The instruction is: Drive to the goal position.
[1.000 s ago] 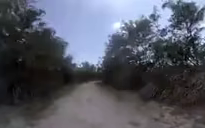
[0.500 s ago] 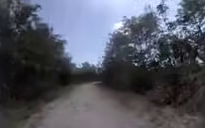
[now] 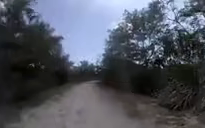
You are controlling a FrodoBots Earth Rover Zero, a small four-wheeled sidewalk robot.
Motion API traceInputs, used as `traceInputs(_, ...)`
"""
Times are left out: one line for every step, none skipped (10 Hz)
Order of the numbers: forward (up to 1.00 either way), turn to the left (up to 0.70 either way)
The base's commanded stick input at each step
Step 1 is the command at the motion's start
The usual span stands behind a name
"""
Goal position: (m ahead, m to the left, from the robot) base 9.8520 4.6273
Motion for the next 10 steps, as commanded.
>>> traceInputs(0.85, 0.00)
traceInputs(0.85, 0.00)
traceInputs(0.85, 0.00)
traceInputs(0.85, 0.00)
traceInputs(0.85, 0.00)
traceInputs(0.85, 0.00)
traceInputs(0.85, 0.00)
traceInputs(0.85, 0.00)
traceInputs(0.85, 0.00)
traceInputs(0.85, 0.02)
